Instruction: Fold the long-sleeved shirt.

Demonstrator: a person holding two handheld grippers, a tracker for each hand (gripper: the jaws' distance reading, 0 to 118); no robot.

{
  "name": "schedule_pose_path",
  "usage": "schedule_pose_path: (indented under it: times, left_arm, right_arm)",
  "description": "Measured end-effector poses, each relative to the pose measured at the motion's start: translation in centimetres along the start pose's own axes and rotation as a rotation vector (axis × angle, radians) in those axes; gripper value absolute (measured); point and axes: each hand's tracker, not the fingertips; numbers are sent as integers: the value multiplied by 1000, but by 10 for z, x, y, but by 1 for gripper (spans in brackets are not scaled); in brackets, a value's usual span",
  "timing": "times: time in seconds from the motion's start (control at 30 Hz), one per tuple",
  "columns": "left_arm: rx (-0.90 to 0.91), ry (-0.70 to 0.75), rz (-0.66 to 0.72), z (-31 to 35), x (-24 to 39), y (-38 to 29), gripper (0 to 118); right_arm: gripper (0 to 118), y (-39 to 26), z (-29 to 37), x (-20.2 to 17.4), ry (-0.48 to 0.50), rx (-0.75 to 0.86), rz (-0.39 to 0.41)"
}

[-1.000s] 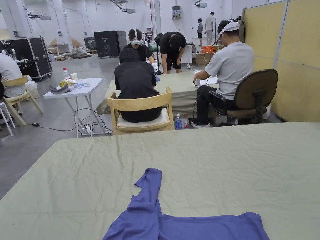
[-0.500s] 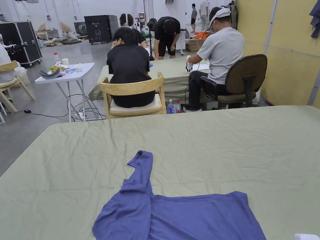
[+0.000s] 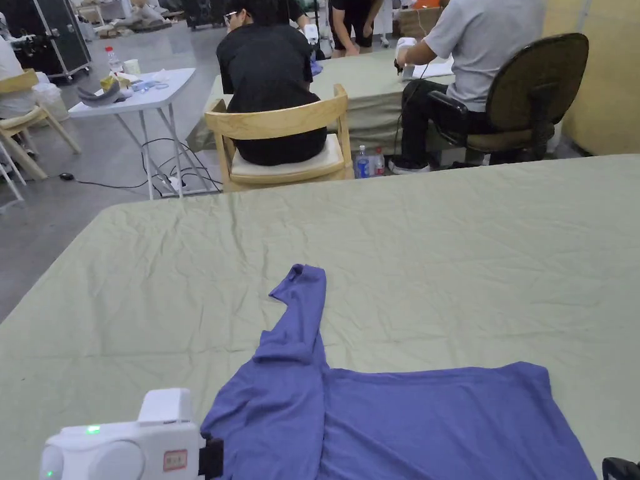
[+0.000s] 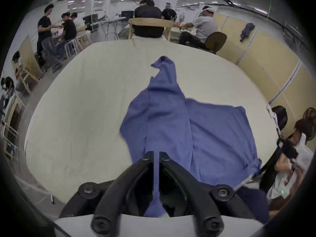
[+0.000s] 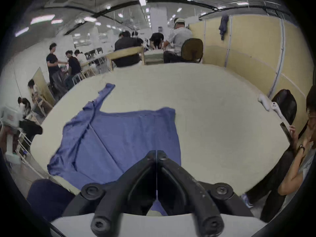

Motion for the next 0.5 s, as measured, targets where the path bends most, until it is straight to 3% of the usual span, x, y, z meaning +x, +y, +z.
schedule_pose_path:
  times: [0.07, 0.1, 0.13, 0.17, 0.2, 0.27, 0.37, 0.5]
  left_arm:
    - [19, 8, -23, -35, 7, 47, 9]
    - [30, 6, -21, -62, 11, 77, 24]
    - [25, -7, -18, -87, 13, 102, 55]
    - [3, -10, -11, -112, 14, 126, 101]
    - [-15, 4, 11, -142, 18, 151, 118]
    - [29, 47, 29, -188, 25, 196, 110]
    - [-12, 85, 16, -253, 45, 241, 110]
    - [-16, 99, 82, -322, 56, 268, 110]
  right_arm:
    - [3, 3, 1, -5, 2, 38, -22]
    - [3, 3, 1, -7, 15, 69, -54]
    - [3, 3, 0, -9, 18, 94, -90]
    - [3, 2, -2, -11, 18, 119, -119]
    - [3, 0, -7, -14, 22, 132, -140]
    - [3, 0, -21, -13, 51, 102, -113]
    - [3, -9, -30, -13, 66, 102, 1]
    - [2, -19, -46, -14, 118, -9, 9]
